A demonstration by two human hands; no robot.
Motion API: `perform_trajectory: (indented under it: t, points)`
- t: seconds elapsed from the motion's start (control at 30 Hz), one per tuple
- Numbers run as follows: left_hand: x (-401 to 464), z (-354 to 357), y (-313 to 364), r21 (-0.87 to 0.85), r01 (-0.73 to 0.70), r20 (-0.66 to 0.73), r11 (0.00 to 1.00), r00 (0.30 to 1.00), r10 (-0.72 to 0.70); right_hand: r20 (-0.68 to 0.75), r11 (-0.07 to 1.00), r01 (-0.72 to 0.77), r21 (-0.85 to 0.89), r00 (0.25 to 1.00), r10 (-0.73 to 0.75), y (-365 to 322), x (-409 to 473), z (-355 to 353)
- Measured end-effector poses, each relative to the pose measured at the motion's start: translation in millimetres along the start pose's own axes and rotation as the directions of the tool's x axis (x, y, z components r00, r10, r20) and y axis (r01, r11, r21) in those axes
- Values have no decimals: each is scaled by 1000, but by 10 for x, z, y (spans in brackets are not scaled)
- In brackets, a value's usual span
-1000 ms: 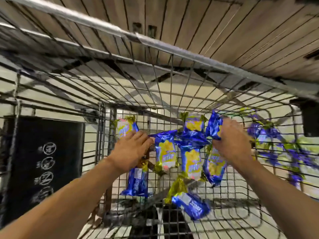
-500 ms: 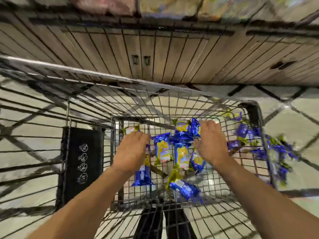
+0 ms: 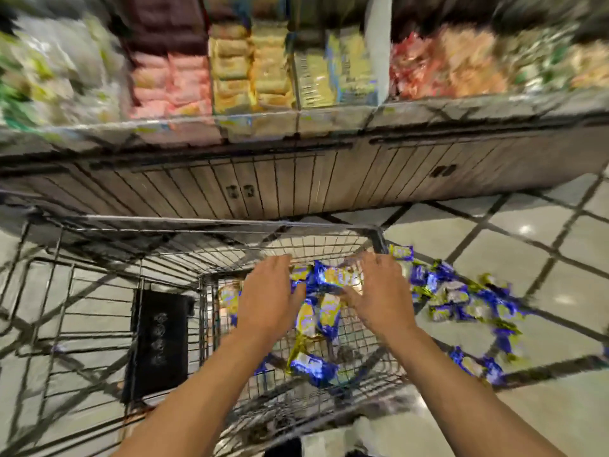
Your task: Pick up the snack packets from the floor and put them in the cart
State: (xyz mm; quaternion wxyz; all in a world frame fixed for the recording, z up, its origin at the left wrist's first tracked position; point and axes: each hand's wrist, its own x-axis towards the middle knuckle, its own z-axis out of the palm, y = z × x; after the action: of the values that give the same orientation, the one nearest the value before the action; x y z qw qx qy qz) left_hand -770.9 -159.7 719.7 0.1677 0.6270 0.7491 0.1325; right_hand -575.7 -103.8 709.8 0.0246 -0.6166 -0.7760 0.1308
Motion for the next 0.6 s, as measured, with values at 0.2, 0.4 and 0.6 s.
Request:
perform_trajectory:
  t: [0.2, 0.4, 0.6]
  points:
    - [-20, 385, 1393, -11, -137, -9, 991, 991, 137, -118, 989, -148, 18, 982, 149, 1055, -416, -607]
    - [-201, 1074, 2875, -28, -169, 18, 985, 985, 170, -129, 951, -281, 126, 946, 296, 2676, -892, -865]
    - [-440, 1859, 4187, 14, -131, 132, 991, 983, 128, -127, 932, -338, 130, 927, 354, 4296, -1360, -980]
